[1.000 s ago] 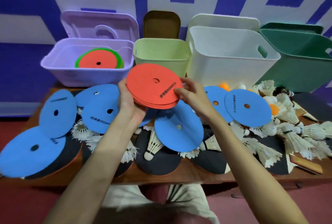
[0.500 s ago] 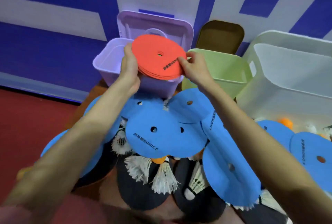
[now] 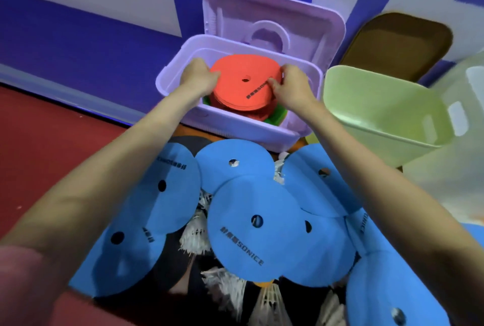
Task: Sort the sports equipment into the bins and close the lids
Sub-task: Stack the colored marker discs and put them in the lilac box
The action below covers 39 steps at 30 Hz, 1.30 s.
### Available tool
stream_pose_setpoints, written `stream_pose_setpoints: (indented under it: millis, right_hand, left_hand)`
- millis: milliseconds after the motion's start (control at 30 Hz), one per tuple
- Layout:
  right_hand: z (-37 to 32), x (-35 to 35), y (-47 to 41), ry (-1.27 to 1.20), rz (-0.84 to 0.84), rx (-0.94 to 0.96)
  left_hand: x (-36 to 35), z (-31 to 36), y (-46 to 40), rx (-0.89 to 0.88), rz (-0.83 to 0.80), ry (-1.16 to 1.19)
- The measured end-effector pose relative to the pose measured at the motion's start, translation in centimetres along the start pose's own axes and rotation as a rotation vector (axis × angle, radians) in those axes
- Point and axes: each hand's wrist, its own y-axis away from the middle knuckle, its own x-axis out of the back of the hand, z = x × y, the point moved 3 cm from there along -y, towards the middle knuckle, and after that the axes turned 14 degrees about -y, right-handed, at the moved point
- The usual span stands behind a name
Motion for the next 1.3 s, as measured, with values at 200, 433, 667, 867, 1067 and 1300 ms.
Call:
stream_pose_setpoints:
  millis: [200, 433, 667, 867, 1067, 1300]
  right_hand:
    - [-0.7, 0.9, 2.0, 0.135, -0.018, 0.07]
    - [-4.2, 0.5, 9.3, -0.123, 0.009, 0.362]
    - [-6.9, -5.1, 16.2, -0.105, -0.236, 0.362]
    - [-7.8, -7.5, 18.2, 0.022, -0.291, 0.285]
    - [-10.2, -7.5, 18.8, -0.148, -0.328, 0.335]
    - [-10.8, -4.4, 21.8, -0.509, -0.065, 0.423]
  left_hand:
    - [0.5, 0.2, 1.5, -0.18, 0.108, -0.16]
    - [3.6, -0.4, 10.2, -0.351, 0.322, 0.159]
    - [5.0, -7.3, 17.7, -0.199, 0.34, 0.194]
    - [5.2, -15.0, 21.9, 0.061, 0.292, 0.08]
    - [4.3, -19.7, 24.3, 0.209, 0.113, -0.317]
    - [3.8, -21.4, 25.1, 0.364, -0.057, -0.294]
